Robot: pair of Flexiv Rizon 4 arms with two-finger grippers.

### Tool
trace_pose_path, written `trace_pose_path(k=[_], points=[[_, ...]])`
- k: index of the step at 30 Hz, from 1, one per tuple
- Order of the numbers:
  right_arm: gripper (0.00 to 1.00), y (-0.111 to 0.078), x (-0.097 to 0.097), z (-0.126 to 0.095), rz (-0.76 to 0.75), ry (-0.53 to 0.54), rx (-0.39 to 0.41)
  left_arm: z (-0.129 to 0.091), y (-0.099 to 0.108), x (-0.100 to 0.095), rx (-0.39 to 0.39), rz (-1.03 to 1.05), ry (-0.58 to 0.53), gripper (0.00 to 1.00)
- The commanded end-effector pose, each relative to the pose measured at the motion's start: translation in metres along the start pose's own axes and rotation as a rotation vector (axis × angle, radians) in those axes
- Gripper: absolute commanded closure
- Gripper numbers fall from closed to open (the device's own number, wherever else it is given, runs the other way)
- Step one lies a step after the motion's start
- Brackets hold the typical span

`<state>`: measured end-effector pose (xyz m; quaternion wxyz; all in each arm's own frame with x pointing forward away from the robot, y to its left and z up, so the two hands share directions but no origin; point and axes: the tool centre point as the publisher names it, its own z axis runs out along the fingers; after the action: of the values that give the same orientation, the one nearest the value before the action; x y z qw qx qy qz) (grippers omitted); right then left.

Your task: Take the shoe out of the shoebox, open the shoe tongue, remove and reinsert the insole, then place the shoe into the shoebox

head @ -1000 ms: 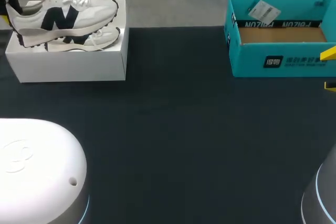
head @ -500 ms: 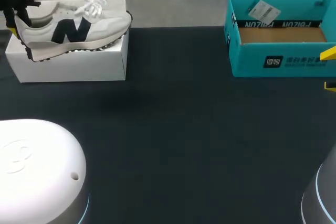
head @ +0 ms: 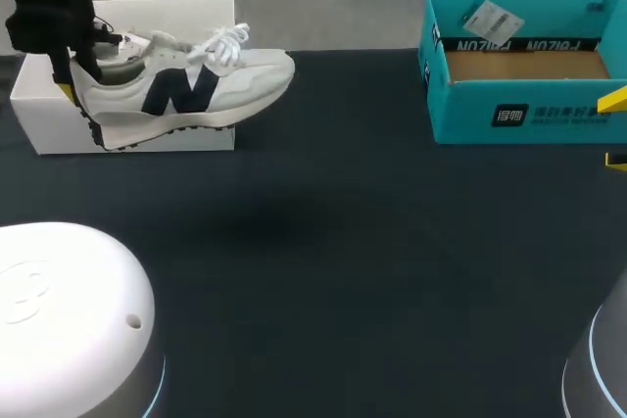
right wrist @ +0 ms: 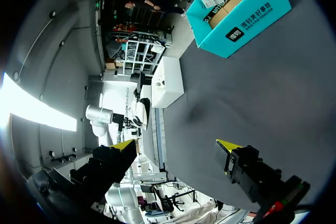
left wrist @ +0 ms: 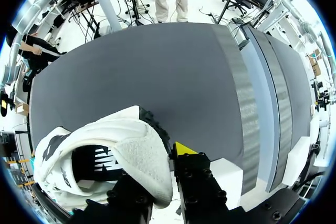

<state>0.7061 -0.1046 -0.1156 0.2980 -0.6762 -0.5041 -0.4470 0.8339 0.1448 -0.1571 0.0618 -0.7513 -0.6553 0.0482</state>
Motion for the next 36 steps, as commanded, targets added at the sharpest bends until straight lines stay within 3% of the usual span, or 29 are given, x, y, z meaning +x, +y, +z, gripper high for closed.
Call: trace_pose_path(k=[1,16,36], points=[[0.00,-0.002,0.000,0.000,0.001,-0.003,-0.003,0.000,-0.018,-0.023,-0.089,0.003,0.022,1.00],[0.00,-0.002,0.000,0.000,0.001,-0.003,-0.003,0.018,-0.052,-0.106,-0.070,0.043,0.037,1.00],[0.00,-0.002,0.000,0.000,0.001,-0.003,-0.003,0.036,-0.067,-0.193,-0.084,0.083,0.041,1.00]])
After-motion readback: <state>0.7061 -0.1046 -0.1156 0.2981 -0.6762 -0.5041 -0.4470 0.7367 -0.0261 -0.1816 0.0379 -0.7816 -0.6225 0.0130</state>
